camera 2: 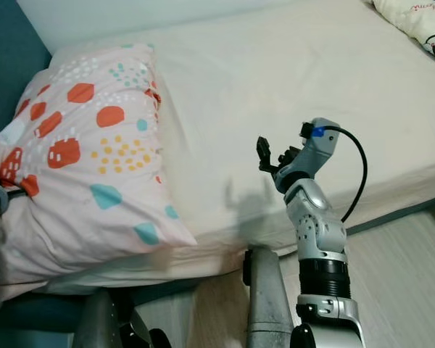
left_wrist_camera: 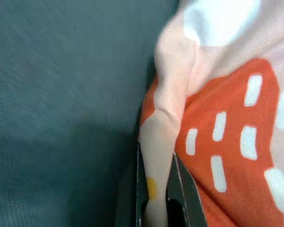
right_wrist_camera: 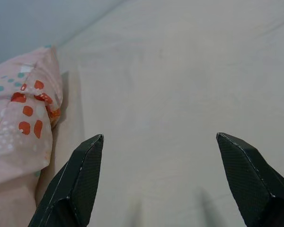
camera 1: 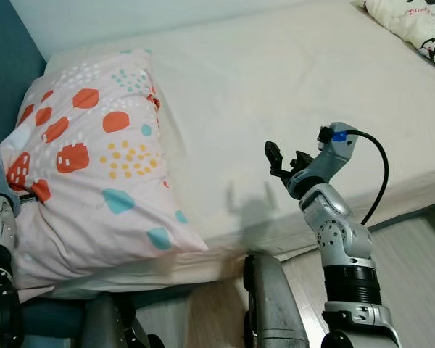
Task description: Clean up the room
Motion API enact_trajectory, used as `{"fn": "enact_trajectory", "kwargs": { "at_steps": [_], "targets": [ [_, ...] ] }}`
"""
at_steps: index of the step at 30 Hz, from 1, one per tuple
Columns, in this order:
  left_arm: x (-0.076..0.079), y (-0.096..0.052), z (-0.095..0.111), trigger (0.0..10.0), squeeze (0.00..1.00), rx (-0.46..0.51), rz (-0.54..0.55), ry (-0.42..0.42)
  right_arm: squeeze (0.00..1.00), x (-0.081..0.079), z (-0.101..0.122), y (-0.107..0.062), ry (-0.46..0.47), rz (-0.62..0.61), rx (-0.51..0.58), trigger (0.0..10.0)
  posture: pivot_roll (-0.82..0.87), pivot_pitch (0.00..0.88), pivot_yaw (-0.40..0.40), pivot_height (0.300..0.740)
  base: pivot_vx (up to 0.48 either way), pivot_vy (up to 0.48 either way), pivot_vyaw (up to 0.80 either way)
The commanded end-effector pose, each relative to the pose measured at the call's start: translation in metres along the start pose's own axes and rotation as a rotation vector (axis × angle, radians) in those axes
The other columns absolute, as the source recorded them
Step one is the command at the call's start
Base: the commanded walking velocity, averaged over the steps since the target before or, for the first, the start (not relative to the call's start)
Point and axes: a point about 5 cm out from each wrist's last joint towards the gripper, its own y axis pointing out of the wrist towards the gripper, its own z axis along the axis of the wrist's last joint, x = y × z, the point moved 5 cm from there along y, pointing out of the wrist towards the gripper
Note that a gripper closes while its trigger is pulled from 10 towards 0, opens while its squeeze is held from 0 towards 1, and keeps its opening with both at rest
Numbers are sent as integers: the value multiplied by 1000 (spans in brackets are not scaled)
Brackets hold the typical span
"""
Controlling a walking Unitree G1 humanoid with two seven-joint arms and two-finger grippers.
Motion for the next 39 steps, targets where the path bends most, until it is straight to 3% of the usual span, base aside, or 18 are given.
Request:
{"fn": "enact_trajectory", "kwargs": {
  "at_steps": [1,6,11,16,22,28,32,36,38,39],
  "targets": [
    [-34,1,23,0,0,83,142,-55,0,-4,-4,0,11,13,-19,10000,-135,223,80,540,0,0,0],
    [-42,1,38,0,0,129,167,-72,0,-4,-5,0,12,13,-21,10000,-133,224,79,540,0,0,0],
    [-69,-5,51,0,0,178,246,-87,0,-7,-5,1,12,25,-28,10000,-123,228,65,540,0,0,0],
    [-75,-9,55,0,0,195,272,-95,0,-9,-6,2,12,31,-31,10000,-122,230,62,540,0,0,0],
    [-87,-16,75,0,0,256,309,-102,0,-13,-8,3,16,46,-39,10000,-110,231,54,540,0,0,0],
    [-84,-17,27,0,0,135,323,-95,0,-15,-8,3,17,52,-40,10000,-118,236,55,540,0,0,0],
    [-86,-19,11,0,0,105,335,-78,0,-14,-10,2,13,51,-46,10000,-120,236,53,540,0,0,0],
    [-86,-20,9,0,0,98,334,-76,0,-14,-10,2,12,51,-47,10000,-120,236,53,540,0,0,0],
    [-74,-20,-21,0,0,10,296,-54,0,-15,-10,3,11,54,-49,10000,-119,234,51,540,0,0,0],
    [-74,-20,-21,0,0,10,296,-54,0,-15,-10,3,11,54,-49,10000,-119,234,51,540,0,0,0]
  ]
}}
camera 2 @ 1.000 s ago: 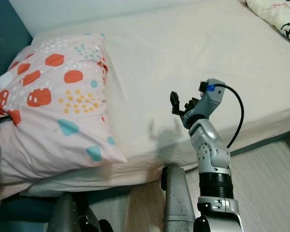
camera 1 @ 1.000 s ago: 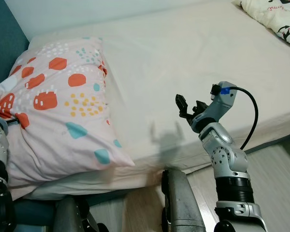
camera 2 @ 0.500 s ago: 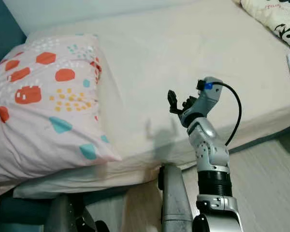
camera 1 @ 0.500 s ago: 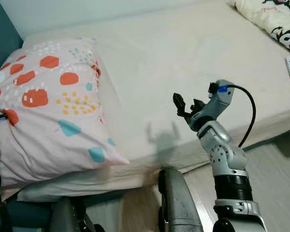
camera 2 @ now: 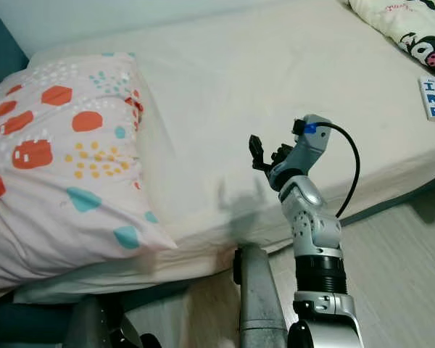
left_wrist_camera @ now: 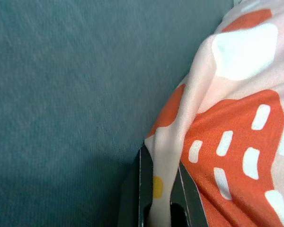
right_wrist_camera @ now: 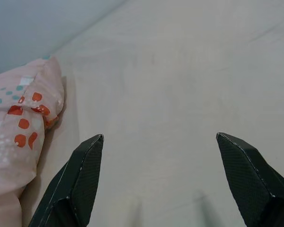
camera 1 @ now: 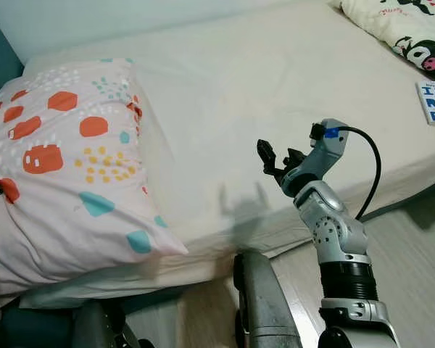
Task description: Clean up the room
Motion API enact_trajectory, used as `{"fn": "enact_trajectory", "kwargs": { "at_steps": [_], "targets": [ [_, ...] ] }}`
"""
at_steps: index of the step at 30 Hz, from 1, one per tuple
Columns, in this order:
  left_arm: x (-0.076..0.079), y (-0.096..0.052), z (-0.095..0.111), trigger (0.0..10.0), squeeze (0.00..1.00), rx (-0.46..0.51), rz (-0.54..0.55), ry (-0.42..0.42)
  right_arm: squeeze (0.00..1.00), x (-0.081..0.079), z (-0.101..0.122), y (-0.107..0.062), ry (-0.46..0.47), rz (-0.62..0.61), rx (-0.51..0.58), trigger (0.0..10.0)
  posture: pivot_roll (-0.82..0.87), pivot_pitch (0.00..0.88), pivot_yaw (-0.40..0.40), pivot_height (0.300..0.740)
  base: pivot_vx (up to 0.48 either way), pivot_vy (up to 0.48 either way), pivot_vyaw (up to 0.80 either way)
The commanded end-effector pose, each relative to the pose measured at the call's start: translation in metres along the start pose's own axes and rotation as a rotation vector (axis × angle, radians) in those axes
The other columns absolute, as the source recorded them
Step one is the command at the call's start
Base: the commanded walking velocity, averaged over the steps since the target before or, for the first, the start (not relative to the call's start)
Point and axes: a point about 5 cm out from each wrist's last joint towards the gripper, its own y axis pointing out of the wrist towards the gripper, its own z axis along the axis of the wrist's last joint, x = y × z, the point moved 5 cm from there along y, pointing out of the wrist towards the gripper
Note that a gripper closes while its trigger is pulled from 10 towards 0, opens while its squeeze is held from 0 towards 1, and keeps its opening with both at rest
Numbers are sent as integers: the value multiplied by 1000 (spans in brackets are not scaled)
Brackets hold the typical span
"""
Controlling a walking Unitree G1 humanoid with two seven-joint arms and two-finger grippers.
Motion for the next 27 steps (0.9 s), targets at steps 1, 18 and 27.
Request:
{"fn": "enact_trajectory", "kwargs": {
  "at_steps": [1,18,27],
  "targets": [
    [-26,-4,-39,10000,67,-120,101,20,0,-4,-9,0,9,18,-33,10000,-120,232,49,540,0,0,0],
    [34,2,21,10000,1000,25,-298,360,0,-3,-3,4,-5,25,-23,10000,-123,202,42,540,0,0,0],
    [44,-3,94,10000,1000,146,-519,625,0,-5,-2,8,-26,32,-16,10000,-119,177,41,540,0,0,0]
  ]
}}
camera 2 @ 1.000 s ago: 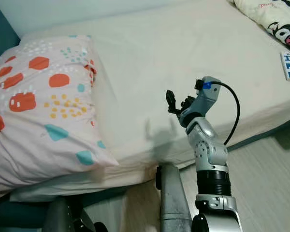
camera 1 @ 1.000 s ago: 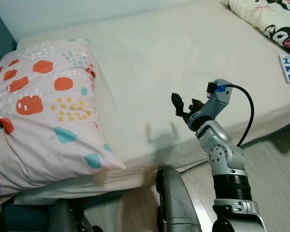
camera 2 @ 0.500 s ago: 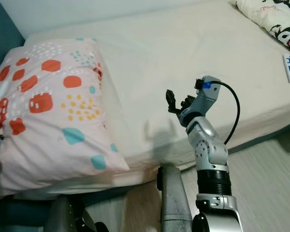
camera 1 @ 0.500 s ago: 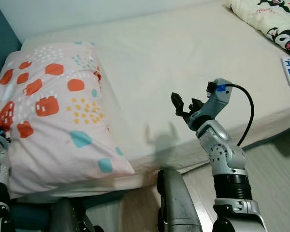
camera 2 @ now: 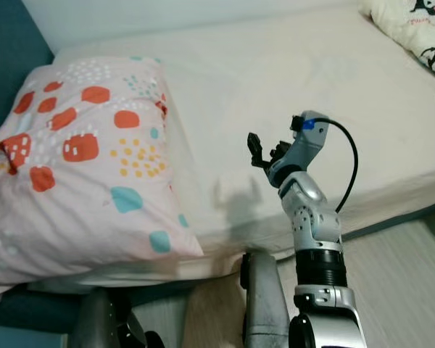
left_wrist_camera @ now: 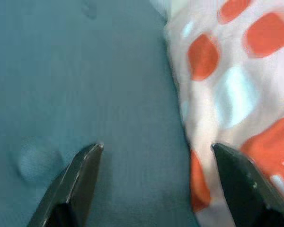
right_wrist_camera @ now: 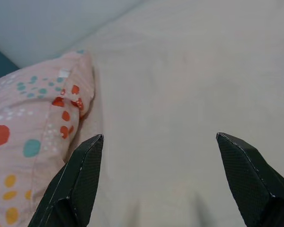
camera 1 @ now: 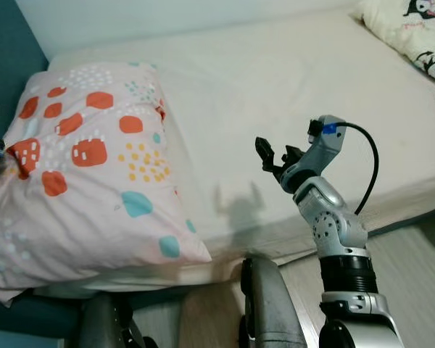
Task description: Clean up the room
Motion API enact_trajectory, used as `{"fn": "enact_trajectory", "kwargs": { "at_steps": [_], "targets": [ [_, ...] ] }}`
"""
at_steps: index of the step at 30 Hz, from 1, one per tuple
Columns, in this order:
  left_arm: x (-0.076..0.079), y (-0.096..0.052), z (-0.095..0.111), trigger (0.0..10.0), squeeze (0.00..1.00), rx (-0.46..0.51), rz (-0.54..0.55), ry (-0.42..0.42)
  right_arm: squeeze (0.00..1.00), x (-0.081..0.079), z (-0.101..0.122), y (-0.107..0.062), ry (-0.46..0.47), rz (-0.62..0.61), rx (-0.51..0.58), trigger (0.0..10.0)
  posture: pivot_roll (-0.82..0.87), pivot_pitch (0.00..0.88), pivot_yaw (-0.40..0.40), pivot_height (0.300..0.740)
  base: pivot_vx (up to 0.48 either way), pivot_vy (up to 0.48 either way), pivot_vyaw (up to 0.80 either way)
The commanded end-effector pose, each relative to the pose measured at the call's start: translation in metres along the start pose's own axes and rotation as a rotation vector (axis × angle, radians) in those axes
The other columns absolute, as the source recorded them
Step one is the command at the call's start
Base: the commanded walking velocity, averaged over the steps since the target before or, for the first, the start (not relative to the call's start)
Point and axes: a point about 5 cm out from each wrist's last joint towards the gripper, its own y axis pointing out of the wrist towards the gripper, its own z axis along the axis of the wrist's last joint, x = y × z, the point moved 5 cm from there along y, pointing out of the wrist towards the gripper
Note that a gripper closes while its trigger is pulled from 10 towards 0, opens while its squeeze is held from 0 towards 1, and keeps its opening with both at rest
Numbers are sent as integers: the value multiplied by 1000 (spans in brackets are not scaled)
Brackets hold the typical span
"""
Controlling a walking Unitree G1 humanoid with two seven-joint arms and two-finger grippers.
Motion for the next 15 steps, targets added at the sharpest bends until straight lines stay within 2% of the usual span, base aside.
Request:
{"fn": "enact_trajectory", "kwargs": {
  "at_steps": [1,2,3,4,5,6,7,8,9,10,11,13,14,15],
  "targets": [
    [-1,-3,3,10000,1000,-14,-70,38,0,-3,-5,2,-15,11,-11,10000,-119,177,41,540,0,0,0],
    [7,-5,11,10000,1000,20,-147,13,0,-3,-5,2,-20,11,-12,10000,-122,175,41,540,0,0,0],
    [7,-5,11,10000,1000,20,-147,13,0,-3,-5,2,-20,11,-12,10000,-122,175,41,540,0,0,0],
    [12,-8,18,10000,1000,45,-203,-5,0,-3,-5,2,-24,11,-12,10000,-122,175,41,540,0,0,0],
    [32,-15,40,10000,1000,158,-346,-105,0,-2,-5,3,-47,8,-11,10000,-122,167,40,540,0,0,0],
    [32,-15,40,10000,1000,158,-346,-105,0,-2,-5,3,-47,8,-11,10000,-122,167,40,540,0,0,0],
    [55,-30,67,10000,165,308,-511,-215,0,0,-5,2,-56,14,2,10000,-121,161,39,540,0,0,0],
    [67,-42,84,10000,165,413,-613,-283,0,1,-4,2,-62,19,11,10000,-121,161,39,540,0,0,0],
    [67,-42,84,10000,165,413,-613,-283,0,1,-4,2,-62,19,11,10000,-121,161,39,540,0,0,0],
    [89,-43,91,10000,0,461,-653,-516,0,13,-15,3,-92,-18,-17,10000,-135,147,34,549,0,0,0],
    [89,-43,91,10000,0,461,-653,-516,0,13,-15,3,-92,-18,-17,10000,-135,147,34,549,0,0,0],
    [110,-32,76,10000,0,383,-611,-634,0,23,-29,1,-103,-50,-55,10000,-141,143,29,559,0,0,0],
    [117,-29,69,10000,0,356,-607,-657,0,26,-33,1,-99,-57,-66,10000,-141,143,29,564,0,0,0],
    [128,-23,57,10000,0,288,-593,-759,0,30,-41,-2,-108,-68,-87,10000,-141,138,21,568,0,0,0]
  ]
}}
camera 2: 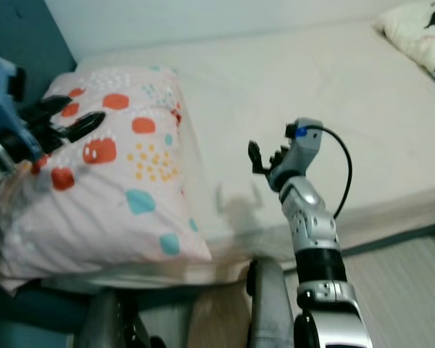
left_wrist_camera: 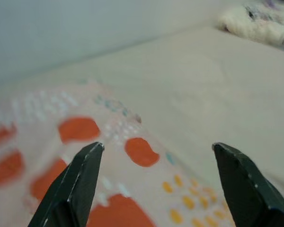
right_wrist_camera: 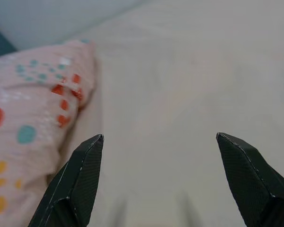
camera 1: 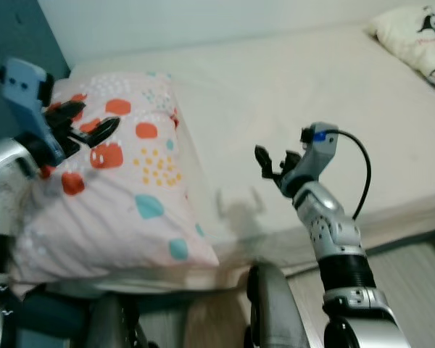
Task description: Clean up the room
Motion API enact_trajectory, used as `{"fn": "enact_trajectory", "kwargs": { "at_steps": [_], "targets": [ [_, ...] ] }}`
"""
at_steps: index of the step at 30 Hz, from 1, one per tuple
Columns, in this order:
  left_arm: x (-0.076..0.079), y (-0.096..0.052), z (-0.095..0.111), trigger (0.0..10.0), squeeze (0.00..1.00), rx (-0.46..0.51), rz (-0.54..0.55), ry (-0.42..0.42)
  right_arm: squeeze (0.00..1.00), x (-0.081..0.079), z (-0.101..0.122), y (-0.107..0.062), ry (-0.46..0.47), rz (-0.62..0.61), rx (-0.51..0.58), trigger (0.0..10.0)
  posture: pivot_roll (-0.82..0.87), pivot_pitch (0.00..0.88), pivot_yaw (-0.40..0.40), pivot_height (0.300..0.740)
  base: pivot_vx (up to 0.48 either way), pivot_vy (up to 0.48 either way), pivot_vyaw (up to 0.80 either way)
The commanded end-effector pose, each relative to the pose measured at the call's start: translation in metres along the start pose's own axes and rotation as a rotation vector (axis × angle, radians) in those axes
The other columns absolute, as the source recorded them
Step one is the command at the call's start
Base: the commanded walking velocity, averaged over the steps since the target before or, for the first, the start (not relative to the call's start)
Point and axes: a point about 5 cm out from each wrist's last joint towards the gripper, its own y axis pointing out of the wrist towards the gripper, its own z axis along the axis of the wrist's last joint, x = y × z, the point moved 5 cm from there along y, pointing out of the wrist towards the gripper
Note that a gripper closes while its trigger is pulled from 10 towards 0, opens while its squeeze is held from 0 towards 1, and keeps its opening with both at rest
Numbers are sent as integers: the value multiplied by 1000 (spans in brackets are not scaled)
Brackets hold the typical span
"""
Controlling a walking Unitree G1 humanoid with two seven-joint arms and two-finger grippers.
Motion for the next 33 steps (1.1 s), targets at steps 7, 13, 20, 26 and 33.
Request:
{"fn": "enact_trajectory", "kwargs": {
  "at_steps": [7,13,20,26,33],
  "targets": [
    [11,-3,-97,10000,0,-164,164,-317,0,10,-45,-10,-40,-23,-107,10000,-157,136,4,592,-69,0,0],
    [34,-5,-118,10000,0,-156,124,-383,0,9,-54,-10,-56,-17,-124,10000,-158,132,1,615,-230,0,0],
    [41,-24,-155,10000,0,-193,93,-448,0,19,-86,-17,-112,-41,-208,10000,-154,123,-3,639,0,0,0],
    [34,-47,-193,10000,0,-321,171,-486,0,28,-118,-30,-144,-60,-300,10000,-150,127,-4,653,0,0,0],
    [35,-121,-274,10000,0,-598,319,-442,0,54,-189,-75,-207,-138,-533,10000,-147,125,-5,681,0,0,0]
  ]
}}
